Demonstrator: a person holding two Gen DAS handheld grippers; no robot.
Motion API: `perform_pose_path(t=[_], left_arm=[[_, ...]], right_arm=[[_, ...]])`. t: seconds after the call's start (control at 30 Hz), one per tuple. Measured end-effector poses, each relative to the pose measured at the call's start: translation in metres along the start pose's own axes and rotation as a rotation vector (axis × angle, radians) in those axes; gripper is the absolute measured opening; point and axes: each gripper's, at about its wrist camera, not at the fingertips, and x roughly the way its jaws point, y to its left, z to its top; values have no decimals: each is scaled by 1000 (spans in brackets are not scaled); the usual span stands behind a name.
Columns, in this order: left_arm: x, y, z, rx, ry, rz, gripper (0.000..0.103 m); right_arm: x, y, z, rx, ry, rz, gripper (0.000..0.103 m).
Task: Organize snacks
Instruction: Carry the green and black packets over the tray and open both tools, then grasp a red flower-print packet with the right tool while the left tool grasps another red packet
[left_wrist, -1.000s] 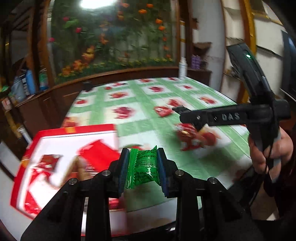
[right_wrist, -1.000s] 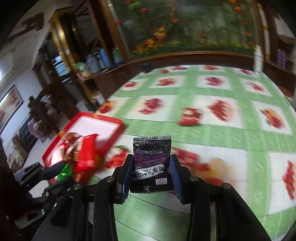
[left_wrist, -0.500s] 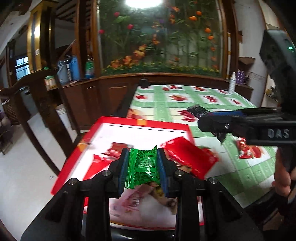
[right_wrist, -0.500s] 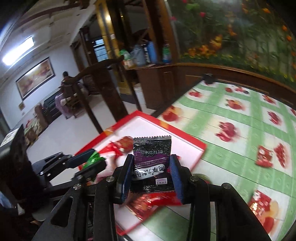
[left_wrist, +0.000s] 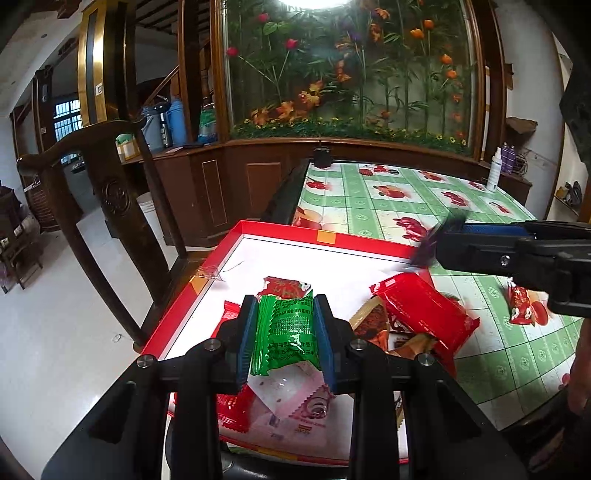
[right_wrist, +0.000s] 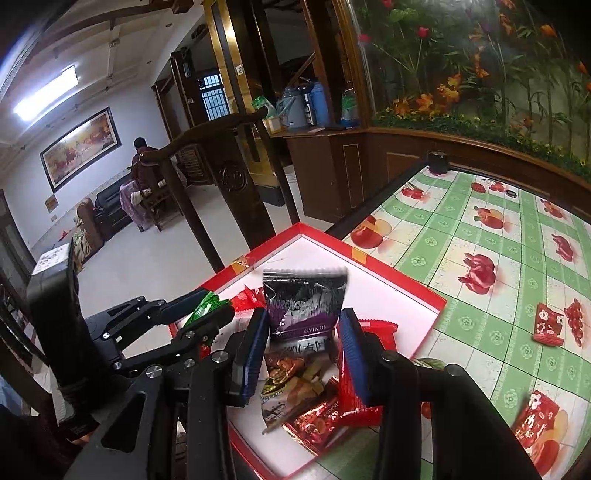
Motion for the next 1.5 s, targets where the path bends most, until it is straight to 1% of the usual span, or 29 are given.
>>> perform_pose_path(t=[0.23, 0.33, 0.37, 0.4, 0.43, 0.47, 0.5, 0.57, 0.63, 0.67, 0.7, 0.77, 0.8, 0.87, 1.03, 1.13, 1.17, 1.23, 1.3, 1.4, 1.43, 1.5], left_arm=[[3, 5, 1, -15, 9, 6, 28], [4, 4, 1, -13, 15, -6, 33], [3, 4, 2, -14, 11, -5, 36], [3, 2, 2, -9, 5, 2, 45], [3, 1, 3, -4, 4, 6, 51], [3, -1, 3, -1, 0, 12, 60], [2, -2, 3, 3, -6, 14, 64], [0, -5, 4, 11, -10, 11, 66], [-2, -7, 4, 14, -14, 6, 73], [-3, -7, 4, 10, -17, 2, 80], [-4, -7, 3, 4, -22, -5, 82], [-5, -12, 2, 2, -14, -37, 82], [-4, -17, 1, 11, -5, -61, 82], [-4, -27, 0, 31, 3, -83, 82], [-11, -69, 0, 120, 2, -161, 82], [-15, -92, 0, 161, 5, -204, 82], [-16, -101, 0, 178, 6, -220, 82], [-18, -113, -2, 204, 12, -238, 82], [-18, -127, -5, 238, 28, -254, 82], [-20, -138, -9, 269, 43, -256, 82], [-21, -139, -11, 276, 47, -253, 82], [-23, -138, -11, 280, 50, -247, 82]], right_arm=[[0, 4, 6, -3, -40, 16, 42], [-1, 2, 5, 4, -48, 24, 42], [-2, 1, 5, 5, -51, 18, 42], [-3, -1, 4, 7, -56, 5, 42], [-4, -3, 4, 12, -58, -4, 42], [-5, -7, 4, 23, -57, -6, 42], [-6, -11, 4, 36, -57, -4, 42], [-8, -19, 1, 58, -61, -17, 45], [-10, -27, -3, 66, -60, -38, 49], [-13, -32, -6, 71, -60, -51, 53], [-15, -40, -11, 81, -61, -66, 59], [-22, -59, -22, 121, -56, -88, 65], [-26, -68, -27, 139, -58, -99, 65], [-39, -95, -42, 196, -66, -143, 65], [-77, -167, -83, 378, -82, -258, 67], [-100, -203, -103, 455, -92, -313, 71], [-105, -211, -106, 468, -92, -318, 73], [-110, -227, -104, 486, -91, -322, 74], [-107, -238, -95, 483, -80, -329, 78], [-80, -253, -63, 457, -15, -338, 78], [-63, -260, -49, 454, 27, -338, 78], [-37, -268, -33, 467, 77, -359, 78]])
